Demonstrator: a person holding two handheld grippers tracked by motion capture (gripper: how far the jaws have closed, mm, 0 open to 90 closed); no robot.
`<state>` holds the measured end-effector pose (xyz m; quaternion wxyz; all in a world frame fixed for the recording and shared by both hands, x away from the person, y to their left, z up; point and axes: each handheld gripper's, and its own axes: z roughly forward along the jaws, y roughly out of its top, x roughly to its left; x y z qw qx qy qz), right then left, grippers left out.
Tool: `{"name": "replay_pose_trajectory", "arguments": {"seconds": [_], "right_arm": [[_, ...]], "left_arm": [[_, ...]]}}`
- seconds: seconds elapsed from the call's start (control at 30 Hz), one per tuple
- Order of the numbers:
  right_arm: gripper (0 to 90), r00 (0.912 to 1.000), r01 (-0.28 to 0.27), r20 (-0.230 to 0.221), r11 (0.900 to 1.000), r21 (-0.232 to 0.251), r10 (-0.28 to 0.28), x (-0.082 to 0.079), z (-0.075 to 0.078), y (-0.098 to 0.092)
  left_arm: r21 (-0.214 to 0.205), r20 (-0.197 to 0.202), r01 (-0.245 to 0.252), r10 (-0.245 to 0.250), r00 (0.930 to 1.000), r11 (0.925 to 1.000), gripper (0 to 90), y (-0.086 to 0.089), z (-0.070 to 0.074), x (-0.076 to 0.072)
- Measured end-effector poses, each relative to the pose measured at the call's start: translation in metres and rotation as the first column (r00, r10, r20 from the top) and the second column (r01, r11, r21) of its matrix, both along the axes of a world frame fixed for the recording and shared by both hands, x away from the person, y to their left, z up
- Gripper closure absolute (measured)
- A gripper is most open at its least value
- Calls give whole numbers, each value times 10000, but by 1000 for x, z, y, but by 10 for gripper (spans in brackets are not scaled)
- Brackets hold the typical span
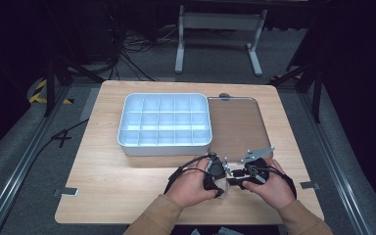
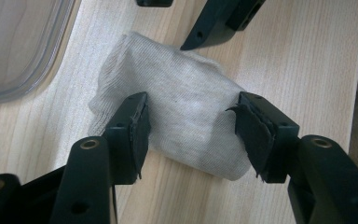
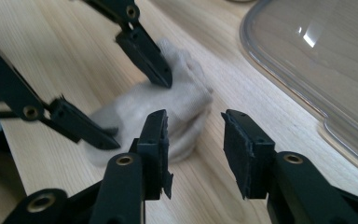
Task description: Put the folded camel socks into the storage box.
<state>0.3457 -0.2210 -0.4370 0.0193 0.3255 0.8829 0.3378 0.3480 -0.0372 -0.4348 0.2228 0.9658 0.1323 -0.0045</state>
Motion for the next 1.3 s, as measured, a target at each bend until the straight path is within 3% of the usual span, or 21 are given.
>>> {"name": "replay_pose_trajectory", "arguments": {"seconds": [0.23, 0.53, 0.77, 0.93, 1.13, 1.3], "right_arm": [[552, 9996, 283, -104, 9990, 337, -280, 0, -1, 6], [497, 9991, 420, -128, 9985, 341, -415, 2, -9, 17], [477, 9968, 611, -536, 9979, 216, -599, 5, -19, 18], [482, 9954, 633, -734, 9978, 195, -617, 6, -21, 20], [491, 9937, 546, -983, 9985, -12, -544, 8, -21, 23], [540, 9887, 412, -1454, 9988, 262, -369, 12, -24, 22]], "left_arm": [[69, 5, 79, -79, 10000, 9999, 418, 0, 0, -1], [86, 124, 201, -202, 9997, 9998, 401, 0, 0, -2], [129, 90, 191, -193, 9998, 9997, 401, 1, 1, -3], [385, 104, 280, -285, 9995, 9989, 389, 3, 3, -5], [238, 121, 65, -68, 9999, 9997, 388, 9, 8, -7], [26, 192, -233, 232, 9995, 9997, 385, 19, 15, -8]]}}
